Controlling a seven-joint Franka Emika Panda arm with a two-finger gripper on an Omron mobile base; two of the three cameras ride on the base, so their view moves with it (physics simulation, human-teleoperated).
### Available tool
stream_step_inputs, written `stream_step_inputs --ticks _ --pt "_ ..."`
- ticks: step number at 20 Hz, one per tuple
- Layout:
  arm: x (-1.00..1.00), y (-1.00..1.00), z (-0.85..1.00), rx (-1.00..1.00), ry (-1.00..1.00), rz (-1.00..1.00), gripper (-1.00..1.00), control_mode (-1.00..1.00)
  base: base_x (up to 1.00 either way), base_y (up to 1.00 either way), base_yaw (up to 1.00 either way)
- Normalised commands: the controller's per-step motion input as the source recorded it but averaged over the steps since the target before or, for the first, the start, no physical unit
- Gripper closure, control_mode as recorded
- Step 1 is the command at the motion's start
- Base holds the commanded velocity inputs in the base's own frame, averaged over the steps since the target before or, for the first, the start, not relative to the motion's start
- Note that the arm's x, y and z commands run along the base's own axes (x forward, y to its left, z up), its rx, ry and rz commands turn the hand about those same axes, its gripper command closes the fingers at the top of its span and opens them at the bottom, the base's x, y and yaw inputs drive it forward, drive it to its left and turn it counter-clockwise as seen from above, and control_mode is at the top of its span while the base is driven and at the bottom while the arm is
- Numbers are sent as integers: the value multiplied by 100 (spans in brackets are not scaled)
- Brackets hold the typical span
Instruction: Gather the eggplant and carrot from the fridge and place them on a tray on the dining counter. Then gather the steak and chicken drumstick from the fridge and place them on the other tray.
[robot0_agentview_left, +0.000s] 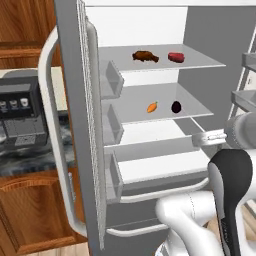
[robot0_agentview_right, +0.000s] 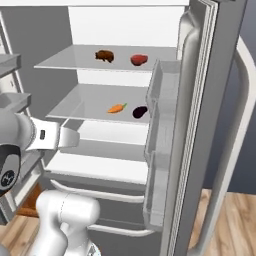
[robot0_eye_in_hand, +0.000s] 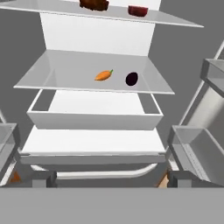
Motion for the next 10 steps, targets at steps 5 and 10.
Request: stream_step_inputs --ticks 5,10 --pt "0 0 0 0 0 0 -100 100 53 -23 0" --pt "0 0 0 0 0 0 -100 100 62 -18 0"
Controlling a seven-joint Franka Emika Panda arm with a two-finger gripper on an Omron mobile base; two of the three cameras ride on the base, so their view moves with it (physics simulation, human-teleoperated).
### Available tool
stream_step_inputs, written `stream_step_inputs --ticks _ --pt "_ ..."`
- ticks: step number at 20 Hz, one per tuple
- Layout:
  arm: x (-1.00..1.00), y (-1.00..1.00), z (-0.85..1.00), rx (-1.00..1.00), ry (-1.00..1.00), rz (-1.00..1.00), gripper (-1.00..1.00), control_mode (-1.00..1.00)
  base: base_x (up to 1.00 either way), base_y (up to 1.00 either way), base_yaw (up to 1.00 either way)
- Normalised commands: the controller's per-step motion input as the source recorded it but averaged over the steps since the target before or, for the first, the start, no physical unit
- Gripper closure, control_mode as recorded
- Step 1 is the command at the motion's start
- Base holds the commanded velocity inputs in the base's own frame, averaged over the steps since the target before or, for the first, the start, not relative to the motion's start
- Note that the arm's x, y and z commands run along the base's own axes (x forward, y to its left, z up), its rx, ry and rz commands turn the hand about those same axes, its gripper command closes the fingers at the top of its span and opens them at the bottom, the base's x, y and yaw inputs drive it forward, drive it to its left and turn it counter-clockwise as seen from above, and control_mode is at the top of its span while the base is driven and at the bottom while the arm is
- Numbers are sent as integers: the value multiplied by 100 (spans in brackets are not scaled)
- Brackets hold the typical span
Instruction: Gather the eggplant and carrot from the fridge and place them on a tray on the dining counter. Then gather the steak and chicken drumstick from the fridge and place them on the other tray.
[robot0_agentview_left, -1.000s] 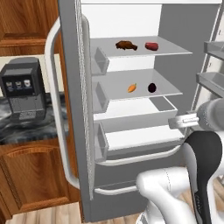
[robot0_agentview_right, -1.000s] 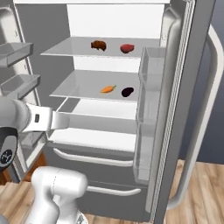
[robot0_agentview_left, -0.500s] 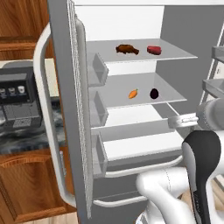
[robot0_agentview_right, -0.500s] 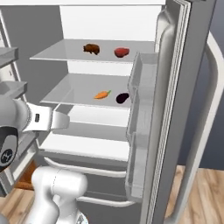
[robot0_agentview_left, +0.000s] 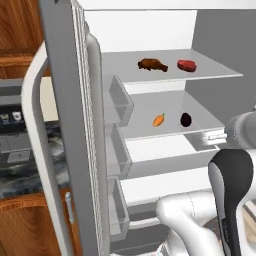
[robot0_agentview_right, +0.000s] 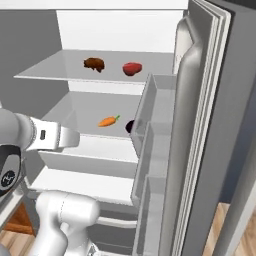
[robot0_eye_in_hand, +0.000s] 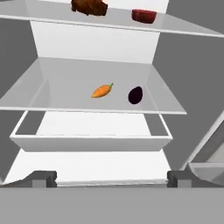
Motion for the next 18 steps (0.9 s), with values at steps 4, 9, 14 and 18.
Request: stream_step_inputs --ticks 4,9,14,18 --pt "0 0 0 0 0 0 -100 100 59 -18 0" --pt "27 -1 0 3 0 0 -100 -100 35 -4 0" --pt "89 0 0 7 0 -2 -100 -100 0 0 0" --pt "82 13 -1 1 1 -7 -100 -100 0 0 0"
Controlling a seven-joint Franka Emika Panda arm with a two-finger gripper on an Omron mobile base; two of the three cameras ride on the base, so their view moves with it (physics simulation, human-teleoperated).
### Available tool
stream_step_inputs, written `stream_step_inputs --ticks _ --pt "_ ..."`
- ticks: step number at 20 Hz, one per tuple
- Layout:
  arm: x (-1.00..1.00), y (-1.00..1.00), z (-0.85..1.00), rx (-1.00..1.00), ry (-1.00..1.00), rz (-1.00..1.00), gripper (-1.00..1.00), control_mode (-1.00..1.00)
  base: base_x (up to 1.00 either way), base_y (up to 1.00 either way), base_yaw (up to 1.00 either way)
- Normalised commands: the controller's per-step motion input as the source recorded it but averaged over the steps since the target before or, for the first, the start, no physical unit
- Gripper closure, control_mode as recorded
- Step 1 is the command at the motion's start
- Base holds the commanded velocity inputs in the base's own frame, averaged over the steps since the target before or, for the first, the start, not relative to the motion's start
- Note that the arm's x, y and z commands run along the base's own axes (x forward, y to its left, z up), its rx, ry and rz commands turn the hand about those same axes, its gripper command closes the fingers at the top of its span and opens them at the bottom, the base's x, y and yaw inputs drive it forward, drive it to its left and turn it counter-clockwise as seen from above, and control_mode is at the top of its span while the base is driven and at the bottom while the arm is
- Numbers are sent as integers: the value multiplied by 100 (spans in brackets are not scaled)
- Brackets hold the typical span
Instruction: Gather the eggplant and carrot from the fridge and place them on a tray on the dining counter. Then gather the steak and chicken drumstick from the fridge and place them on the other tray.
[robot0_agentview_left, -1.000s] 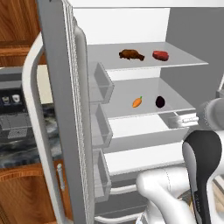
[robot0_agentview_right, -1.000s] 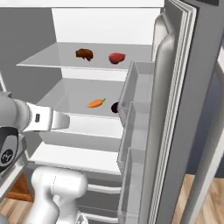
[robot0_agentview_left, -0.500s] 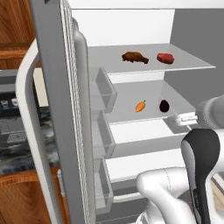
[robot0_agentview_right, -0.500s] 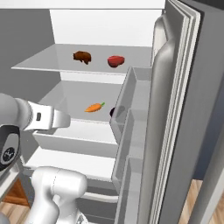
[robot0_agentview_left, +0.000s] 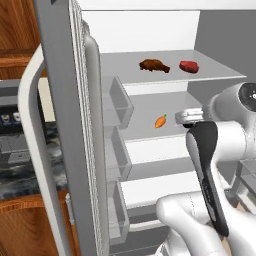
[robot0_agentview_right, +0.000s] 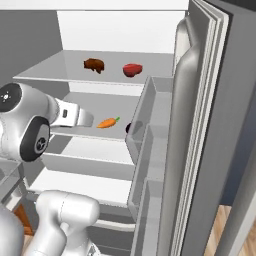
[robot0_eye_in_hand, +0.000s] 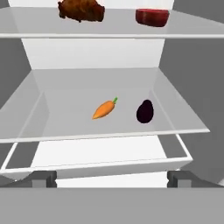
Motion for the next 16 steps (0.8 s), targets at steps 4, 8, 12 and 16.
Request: stream_step_inputs --ticks 4,8,12,16 --pt "68 28 -19 0 5 -11 -100 -100 0 0 0" --pt "64 5 -45 5 11 -6 -100 -100 0 0 0" --pt "60 0 -47 4 8 -2 -100 -100 0 0 0" --pt "64 0 -44 5 5 -2 -100 -100 0 0 0"
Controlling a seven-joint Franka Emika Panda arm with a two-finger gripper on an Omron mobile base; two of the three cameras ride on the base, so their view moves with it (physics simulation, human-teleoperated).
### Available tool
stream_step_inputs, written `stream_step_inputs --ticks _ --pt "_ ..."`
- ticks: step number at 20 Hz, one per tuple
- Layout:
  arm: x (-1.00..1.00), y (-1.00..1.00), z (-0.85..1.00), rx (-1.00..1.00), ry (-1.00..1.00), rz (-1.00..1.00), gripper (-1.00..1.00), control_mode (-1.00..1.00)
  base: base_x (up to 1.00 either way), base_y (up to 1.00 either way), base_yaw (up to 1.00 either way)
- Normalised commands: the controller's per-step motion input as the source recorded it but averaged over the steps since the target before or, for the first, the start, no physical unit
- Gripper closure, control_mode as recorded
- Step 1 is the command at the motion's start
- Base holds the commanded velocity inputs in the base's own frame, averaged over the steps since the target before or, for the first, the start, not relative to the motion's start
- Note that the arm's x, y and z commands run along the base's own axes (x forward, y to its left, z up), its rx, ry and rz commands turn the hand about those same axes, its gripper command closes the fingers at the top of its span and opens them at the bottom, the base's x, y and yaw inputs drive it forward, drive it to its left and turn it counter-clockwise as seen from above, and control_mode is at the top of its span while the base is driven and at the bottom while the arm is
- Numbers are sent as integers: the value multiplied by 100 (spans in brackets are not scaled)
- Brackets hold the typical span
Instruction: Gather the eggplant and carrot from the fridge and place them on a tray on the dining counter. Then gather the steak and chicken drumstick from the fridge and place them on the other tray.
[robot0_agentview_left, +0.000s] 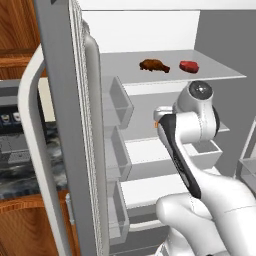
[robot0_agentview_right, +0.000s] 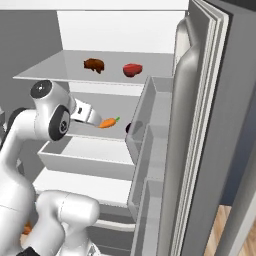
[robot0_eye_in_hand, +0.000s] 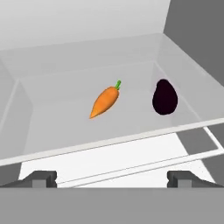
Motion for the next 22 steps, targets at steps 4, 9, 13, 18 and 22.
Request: stream_step_inputs --ticks 4,9,13,18,22 --pt "61 0 -41 6 0 -4 -100 -100 0 0 0" --pt "61 0 -29 7 0 -7 -100 -100 0 0 0" --pt "62 -3 -22 6 0 -8 -100 -100 0 0 0" --pt "55 -23 -20 3 2 -3 -100 -100 0 0 0" --pt "45 -30 -21 2 6 0 -100 -100 0 0 0"
